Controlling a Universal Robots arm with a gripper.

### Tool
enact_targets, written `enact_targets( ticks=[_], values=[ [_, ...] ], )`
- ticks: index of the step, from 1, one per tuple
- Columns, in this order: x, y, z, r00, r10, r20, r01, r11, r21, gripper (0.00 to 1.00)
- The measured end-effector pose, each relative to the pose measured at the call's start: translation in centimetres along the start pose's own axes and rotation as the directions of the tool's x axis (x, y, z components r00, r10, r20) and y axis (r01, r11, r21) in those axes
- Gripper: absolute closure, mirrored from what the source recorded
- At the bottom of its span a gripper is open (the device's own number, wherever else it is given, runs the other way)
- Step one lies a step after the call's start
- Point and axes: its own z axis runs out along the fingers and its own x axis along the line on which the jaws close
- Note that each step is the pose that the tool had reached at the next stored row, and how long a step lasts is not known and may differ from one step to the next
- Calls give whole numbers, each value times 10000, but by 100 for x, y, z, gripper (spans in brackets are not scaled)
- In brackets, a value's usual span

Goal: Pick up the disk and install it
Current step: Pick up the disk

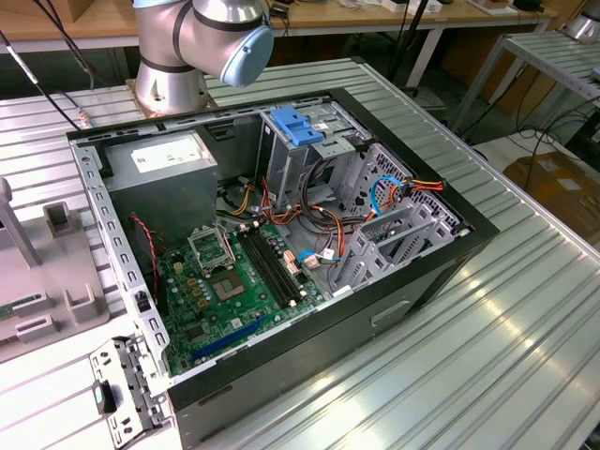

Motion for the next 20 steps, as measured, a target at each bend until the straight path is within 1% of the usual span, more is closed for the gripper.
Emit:
enact_targets(
  ticks=[20],
  values=[
    [0,0,0,9996,-273,2,273,9996,4,89]
  ],
)
